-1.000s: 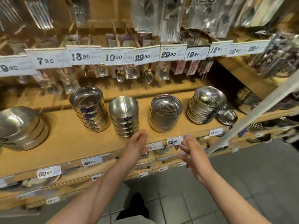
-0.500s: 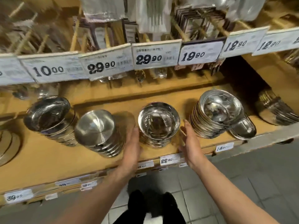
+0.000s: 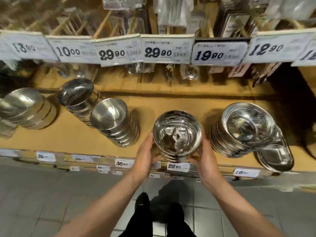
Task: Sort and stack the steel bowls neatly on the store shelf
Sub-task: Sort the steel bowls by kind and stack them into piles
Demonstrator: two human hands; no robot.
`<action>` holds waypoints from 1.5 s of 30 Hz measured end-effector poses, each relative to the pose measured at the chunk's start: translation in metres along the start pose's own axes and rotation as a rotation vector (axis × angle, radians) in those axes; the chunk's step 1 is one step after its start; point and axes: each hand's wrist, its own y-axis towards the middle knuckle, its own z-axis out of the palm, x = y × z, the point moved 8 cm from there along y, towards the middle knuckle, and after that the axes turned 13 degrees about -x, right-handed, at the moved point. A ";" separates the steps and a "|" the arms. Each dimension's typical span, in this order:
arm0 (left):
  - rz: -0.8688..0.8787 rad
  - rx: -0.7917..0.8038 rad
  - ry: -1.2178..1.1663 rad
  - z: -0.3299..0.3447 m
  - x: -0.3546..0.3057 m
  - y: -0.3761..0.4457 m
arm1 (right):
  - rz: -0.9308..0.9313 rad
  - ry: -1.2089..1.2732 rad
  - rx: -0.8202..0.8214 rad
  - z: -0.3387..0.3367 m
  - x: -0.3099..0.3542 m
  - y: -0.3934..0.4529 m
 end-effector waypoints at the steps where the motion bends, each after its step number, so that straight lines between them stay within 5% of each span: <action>1: 0.001 -0.007 -0.001 -0.002 0.000 -0.007 | -0.011 -0.009 0.017 0.000 0.002 -0.008; 12: 0.041 -0.042 -0.012 -0.073 -0.001 -0.066 | -0.043 -0.033 0.071 0.031 -0.012 -0.096; 26: 0.082 -0.119 -0.044 -0.290 -0.037 -0.132 | -0.028 -0.094 0.223 0.201 -0.073 -0.225; 33: 0.085 -0.246 -0.087 -0.358 -0.063 -0.110 | 0.153 -0.022 0.207 0.277 -0.095 -0.204; 45: 0.058 -0.245 -0.006 -0.421 -0.090 0.031 | 0.105 -0.045 0.203 0.396 -0.104 -0.111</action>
